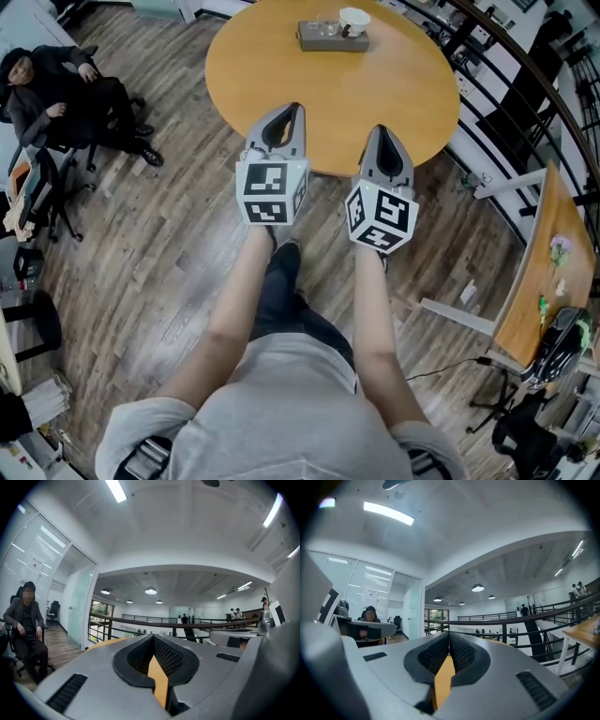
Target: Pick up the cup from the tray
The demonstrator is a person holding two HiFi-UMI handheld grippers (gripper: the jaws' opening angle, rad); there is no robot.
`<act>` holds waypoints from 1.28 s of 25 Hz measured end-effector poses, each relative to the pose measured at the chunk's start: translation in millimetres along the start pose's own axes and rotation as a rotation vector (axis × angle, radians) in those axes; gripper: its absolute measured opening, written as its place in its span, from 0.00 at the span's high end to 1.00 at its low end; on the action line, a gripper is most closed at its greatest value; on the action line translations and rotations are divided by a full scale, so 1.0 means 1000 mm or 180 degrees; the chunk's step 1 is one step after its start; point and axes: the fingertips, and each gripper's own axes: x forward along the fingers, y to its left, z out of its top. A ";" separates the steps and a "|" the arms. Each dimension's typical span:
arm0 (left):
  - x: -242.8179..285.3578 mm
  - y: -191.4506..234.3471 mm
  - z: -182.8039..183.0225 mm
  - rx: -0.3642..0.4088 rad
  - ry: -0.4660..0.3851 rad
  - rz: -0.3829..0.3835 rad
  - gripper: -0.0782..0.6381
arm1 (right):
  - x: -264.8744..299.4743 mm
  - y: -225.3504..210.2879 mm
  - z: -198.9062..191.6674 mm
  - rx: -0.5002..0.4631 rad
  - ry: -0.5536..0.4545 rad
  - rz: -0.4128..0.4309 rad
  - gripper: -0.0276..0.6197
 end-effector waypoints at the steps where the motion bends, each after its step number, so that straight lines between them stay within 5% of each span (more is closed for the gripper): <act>1: 0.009 0.005 0.000 0.0007 0.0006 0.0001 0.88 | 0.010 0.000 0.000 0.0008 -0.0002 -0.0001 0.95; 16: 0.114 0.071 0.008 -0.0072 0.0026 -0.0012 0.88 | 0.129 -0.003 0.001 -0.0049 0.0045 -0.0076 0.95; 32: 0.182 0.081 -0.009 -0.0133 0.0124 -0.0080 0.88 | 0.186 -0.031 -0.022 -0.0028 0.0199 -0.0205 0.95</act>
